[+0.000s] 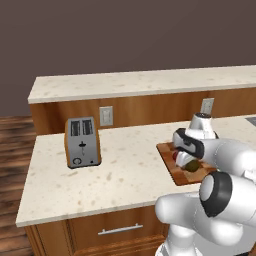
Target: Place the avocado, onion, tomato, and bell pepper on the cutting board.
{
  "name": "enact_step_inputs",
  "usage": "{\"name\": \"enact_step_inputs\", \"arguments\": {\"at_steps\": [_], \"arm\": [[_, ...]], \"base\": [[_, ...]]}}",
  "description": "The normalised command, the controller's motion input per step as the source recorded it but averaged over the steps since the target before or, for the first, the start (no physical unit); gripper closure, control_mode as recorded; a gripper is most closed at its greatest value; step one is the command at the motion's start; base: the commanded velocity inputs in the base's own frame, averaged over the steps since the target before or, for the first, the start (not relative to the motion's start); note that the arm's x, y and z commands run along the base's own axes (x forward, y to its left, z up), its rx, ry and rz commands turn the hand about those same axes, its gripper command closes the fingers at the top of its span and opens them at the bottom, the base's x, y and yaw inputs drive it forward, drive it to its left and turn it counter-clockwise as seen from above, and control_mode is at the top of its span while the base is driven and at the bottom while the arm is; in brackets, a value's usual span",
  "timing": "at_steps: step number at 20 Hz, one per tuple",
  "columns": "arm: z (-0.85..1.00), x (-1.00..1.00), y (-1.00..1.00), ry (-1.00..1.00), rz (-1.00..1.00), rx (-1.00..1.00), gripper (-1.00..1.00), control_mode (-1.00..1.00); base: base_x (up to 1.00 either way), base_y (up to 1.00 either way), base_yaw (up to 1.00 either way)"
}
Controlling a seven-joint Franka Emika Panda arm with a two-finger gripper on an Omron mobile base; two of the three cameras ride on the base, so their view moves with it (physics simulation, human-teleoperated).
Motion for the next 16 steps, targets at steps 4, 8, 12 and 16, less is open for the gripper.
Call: {"name": "enact_step_inputs", "arguments": {"at_steps": [4,8,12,16], "arm": [[0.63,-0.17,0.0,-0.08,0.01,0.06,-1.0,-1.0],[0.16,-0.02,0.0,-0.02,0.0,0.02,-1.0,-1.0],[0.28,-0.11,-0.03,-0.07,0.01,0.0,-1.0,-1.0],[0.98,-0.24,-0.17,-0.15,0.0,0.0,-1.0,-1.0]], "base": [[0.0,0.0,0.0],[0.0,0.0,0.0],[0.0,0.0,0.0],[0.0,0.0,0.0]]}}
